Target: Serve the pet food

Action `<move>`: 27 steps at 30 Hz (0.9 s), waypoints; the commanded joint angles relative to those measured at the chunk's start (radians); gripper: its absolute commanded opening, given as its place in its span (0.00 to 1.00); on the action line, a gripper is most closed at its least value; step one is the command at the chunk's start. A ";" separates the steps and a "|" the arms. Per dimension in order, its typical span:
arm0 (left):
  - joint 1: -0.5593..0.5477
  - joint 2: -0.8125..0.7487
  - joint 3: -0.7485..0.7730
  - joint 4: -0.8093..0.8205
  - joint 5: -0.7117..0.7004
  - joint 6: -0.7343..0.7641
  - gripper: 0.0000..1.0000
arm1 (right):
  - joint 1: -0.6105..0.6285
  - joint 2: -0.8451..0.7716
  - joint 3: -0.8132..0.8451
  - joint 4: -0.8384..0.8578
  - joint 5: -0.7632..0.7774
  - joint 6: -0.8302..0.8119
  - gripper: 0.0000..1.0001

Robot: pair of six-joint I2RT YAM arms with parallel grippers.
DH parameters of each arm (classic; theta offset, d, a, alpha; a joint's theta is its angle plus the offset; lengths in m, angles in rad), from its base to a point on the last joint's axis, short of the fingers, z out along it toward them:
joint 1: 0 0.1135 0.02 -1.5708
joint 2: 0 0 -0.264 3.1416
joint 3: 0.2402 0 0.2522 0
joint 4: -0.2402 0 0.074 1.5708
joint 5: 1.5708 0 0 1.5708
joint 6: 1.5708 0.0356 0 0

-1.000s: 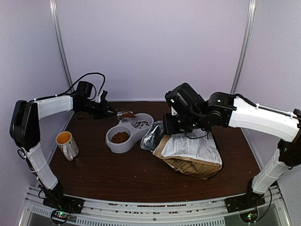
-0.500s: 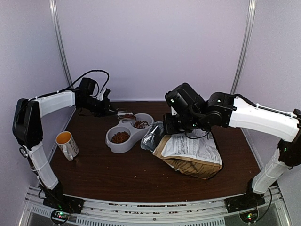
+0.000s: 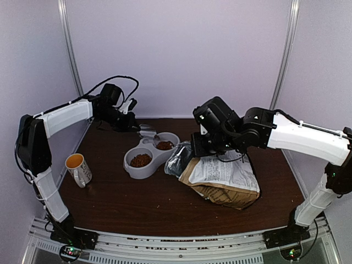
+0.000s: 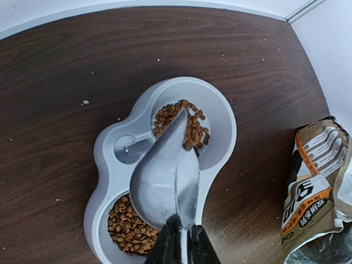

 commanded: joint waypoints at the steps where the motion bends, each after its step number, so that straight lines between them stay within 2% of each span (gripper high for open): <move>1: -0.023 0.011 0.046 -0.018 -0.080 0.060 0.00 | -0.016 -0.028 0.006 0.032 0.038 -0.017 0.00; 17: -0.047 -0.025 0.071 -0.031 -0.127 0.066 0.00 | -0.019 -0.034 0.004 0.023 0.052 -0.023 0.00; 21: -0.052 -0.098 0.028 -0.025 -0.166 0.050 0.00 | -0.019 -0.042 -0.003 0.019 0.060 -0.024 0.00; 24: -0.064 -0.209 -0.045 -0.009 -0.206 0.050 0.00 | -0.019 -0.045 -0.007 0.020 0.059 -0.025 0.00; 27: -0.078 -0.325 -0.117 -0.010 -0.160 0.057 0.00 | -0.019 -0.047 -0.008 0.023 0.057 -0.024 0.00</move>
